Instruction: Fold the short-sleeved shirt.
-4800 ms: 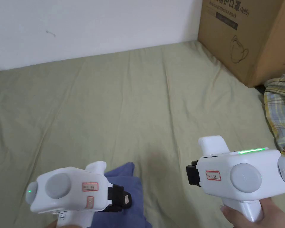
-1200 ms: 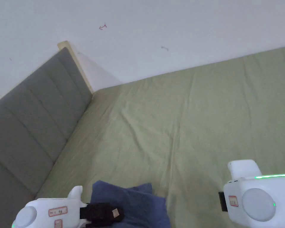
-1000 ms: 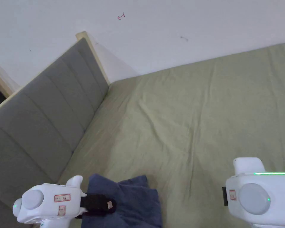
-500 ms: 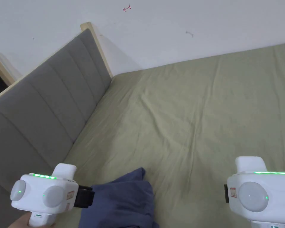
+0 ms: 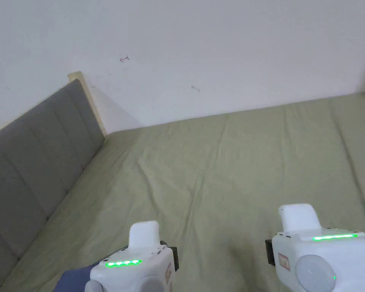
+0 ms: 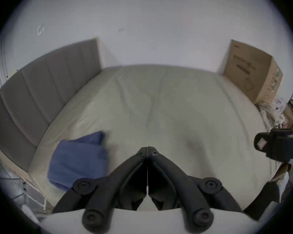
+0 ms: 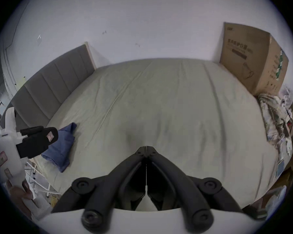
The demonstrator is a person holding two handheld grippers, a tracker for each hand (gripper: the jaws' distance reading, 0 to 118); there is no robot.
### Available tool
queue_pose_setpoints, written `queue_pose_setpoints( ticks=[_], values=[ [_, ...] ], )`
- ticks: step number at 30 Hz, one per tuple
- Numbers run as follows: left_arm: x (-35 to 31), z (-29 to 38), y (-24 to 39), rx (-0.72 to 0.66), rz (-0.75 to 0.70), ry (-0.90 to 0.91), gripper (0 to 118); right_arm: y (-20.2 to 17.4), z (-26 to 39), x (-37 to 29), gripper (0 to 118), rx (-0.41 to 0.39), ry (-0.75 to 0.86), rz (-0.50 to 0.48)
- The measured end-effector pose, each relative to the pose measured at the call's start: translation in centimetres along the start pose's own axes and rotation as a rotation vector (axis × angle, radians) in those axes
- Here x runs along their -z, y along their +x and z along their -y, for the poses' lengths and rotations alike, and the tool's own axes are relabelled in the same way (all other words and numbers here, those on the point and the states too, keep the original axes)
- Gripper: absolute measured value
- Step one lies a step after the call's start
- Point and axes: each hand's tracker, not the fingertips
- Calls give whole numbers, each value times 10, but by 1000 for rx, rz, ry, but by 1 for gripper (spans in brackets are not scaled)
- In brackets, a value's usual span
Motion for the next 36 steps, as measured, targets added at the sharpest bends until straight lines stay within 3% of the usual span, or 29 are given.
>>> queue_pose_setpoints(
  ticks=[8, 11, 15, 17, 18, 19, 20, 21, 22, 23, 26, 36],
  values=[
    [-73, -32, 117, -1, 30, 298, 0, 104, -30, -95, 1, 38, 246, 98],
    [-101, -45, 131, -25, 72, 408, 0, 126, -42, -129, 1, 26, 361, 114],
    [-131, -53, 137, -46, -4, 505, 3, 137, -48, -166, 1, -16, 520, 101],
    [-141, -56, 141, -46, -37, 555, 25, 137, -48, -178, 3, -34, 580, 102],
    [-145, -57, 141, -34, -36, 554, 43, 135, -47, -182, 7, -43, 599, 110],
    [-150, -57, 141, -25, -39, 561, 82, 133, -46, -185, 20, -42, 613, 125],
    [-150, -59, 144, -13, -45, 563, 109, 132, -46, -187, 31, -43, 618, 135],
    [-152, -60, 144, -3, -48, 556, 118, 131, -45, -187, 46, -39, 621, 133],
    [-155, -59, 144, 1, -49, 557, 118, 130, -45, -189, 78, -34, 627, 128],
    [-161, -53, 144, -5, -51, 603, 118, 129, -44, -190, 86, -23, 630, 120],
    [-165, -50, 145, 6, -50, 609, 118, 127, -40, -187, 86, 5, 642, 107],
    [-167, -57, 143, 26, -35, 617, 118, 116, -33, -184, 86, -60, 683, 261]
  ],
)
